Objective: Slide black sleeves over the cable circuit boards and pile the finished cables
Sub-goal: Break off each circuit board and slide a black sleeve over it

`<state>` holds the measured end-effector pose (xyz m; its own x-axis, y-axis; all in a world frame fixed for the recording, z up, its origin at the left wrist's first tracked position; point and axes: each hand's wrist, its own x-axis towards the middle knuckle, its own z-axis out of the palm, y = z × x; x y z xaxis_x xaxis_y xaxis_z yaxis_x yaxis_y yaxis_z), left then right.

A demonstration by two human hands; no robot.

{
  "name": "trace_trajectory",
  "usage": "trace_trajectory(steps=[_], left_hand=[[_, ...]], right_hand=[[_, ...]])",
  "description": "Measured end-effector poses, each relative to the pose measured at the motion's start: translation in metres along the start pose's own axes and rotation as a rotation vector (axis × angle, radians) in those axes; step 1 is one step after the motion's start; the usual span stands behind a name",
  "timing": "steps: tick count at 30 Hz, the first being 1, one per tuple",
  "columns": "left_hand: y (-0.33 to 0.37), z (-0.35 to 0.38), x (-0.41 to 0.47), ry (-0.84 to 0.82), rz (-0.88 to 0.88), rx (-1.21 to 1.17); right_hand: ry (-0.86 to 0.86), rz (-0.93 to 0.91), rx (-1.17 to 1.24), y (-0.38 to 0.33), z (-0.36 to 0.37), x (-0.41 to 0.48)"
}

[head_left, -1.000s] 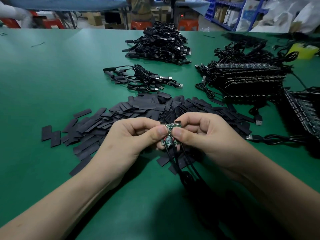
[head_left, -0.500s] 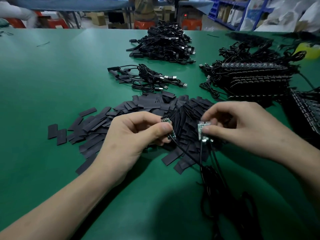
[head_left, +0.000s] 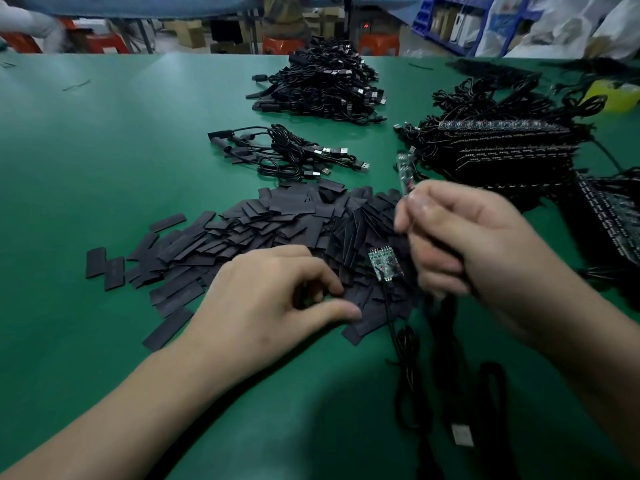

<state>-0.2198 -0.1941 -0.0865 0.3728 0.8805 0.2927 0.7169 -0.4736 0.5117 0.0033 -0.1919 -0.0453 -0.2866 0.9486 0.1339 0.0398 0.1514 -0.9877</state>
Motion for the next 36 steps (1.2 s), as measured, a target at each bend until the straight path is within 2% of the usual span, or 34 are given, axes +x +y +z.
trace_trajectory(steps=[2, 5, 7, 9, 11, 13, 17, 21, 31, 36], left_hand=[[0.001, -0.002, -0.001, -0.037, -0.022, 0.063], [0.002, -0.003, 0.000, -0.041, 0.010, 0.040], [0.003, -0.004, -0.001, -0.057, 0.026, -0.007], [0.003, -0.003, -0.001, -0.059, 0.046, -0.010], [0.002, -0.002, 0.000, -0.039, 0.076, -0.003], [0.000, 0.000, 0.001, -0.006, 0.080, -0.074], [-0.001, 0.000, 0.002, 0.067, -0.046, -0.359], [-0.005, -0.002, 0.005, 0.149, -0.039, -0.447], [-0.008, -0.008, 0.006, 0.253, 0.093, -0.326], [-0.009, -0.009, 0.005, 0.264, 0.156, -0.180]], right_hand=[[0.087, -0.048, -0.122, -0.004, -0.008, 0.000], [0.197, -0.205, -0.735, -0.008, -0.014, -0.001], [0.159, -0.195, -0.987, -0.008, -0.010, -0.003], [0.043, -0.068, -1.075, -0.005, -0.002, -0.002], [-0.052, 0.051, -1.044, 0.000, 0.003, -0.001], [-0.090, 0.084, -0.923, 0.004, 0.004, -0.001], [-0.110, 0.026, -0.757, 0.005, 0.001, -0.001], [-0.095, -0.014, -0.681, 0.002, -0.003, -0.001], [-0.190, 0.028, -0.781, 0.000, -0.003, -0.003], [-0.217, 0.039, -0.802, 0.002, -0.003, -0.002]])
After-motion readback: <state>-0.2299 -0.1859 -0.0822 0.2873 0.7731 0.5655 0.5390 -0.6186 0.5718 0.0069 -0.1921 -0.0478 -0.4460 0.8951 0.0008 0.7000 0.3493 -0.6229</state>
